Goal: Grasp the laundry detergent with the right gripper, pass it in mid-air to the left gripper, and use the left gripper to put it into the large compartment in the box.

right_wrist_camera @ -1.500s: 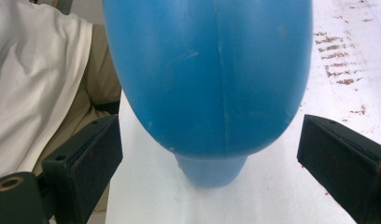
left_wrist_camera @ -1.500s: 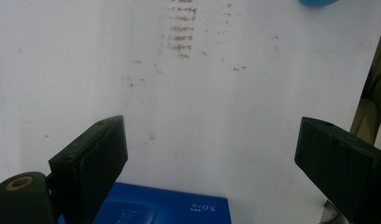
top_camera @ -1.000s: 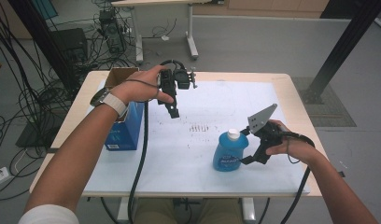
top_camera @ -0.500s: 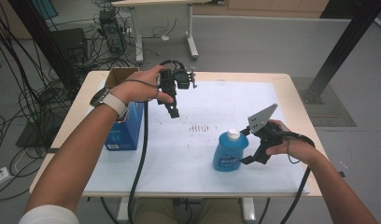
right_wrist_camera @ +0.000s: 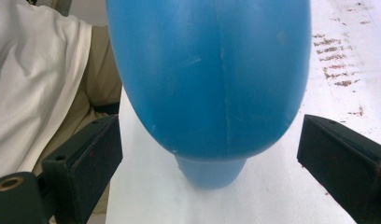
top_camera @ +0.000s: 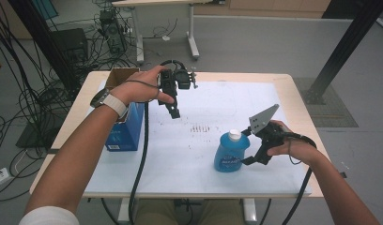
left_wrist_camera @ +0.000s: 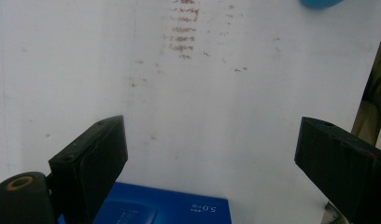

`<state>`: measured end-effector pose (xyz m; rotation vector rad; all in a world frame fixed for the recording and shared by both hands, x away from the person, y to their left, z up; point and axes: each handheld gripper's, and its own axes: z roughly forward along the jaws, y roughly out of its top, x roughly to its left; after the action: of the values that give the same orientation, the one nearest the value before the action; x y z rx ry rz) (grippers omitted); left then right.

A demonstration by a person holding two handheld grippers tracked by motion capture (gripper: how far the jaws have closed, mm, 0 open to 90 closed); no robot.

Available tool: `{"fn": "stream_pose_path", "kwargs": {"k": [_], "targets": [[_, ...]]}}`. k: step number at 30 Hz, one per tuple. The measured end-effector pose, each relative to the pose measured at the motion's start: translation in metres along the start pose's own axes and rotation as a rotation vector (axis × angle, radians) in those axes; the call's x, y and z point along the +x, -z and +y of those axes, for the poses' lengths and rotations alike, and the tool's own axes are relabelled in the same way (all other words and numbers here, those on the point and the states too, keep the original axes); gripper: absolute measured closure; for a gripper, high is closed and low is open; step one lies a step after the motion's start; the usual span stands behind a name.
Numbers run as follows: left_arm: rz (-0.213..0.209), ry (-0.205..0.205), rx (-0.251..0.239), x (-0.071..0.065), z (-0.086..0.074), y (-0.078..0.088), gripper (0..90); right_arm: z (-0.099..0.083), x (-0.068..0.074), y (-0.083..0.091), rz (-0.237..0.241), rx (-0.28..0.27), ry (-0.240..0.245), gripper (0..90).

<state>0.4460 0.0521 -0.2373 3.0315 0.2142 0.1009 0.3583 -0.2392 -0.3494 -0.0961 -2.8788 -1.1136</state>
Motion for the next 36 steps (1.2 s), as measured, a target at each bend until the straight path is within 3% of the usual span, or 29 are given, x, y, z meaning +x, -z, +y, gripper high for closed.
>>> {"fn": "stream_pose_path", "kwargs": {"k": [36], "targets": [[-0.001,0.005,-0.006,0.0003,-0.0009,0.0,9.8,-0.0013,-0.0004,-0.0013,-0.002,-0.006,-0.008,6.6]]}}
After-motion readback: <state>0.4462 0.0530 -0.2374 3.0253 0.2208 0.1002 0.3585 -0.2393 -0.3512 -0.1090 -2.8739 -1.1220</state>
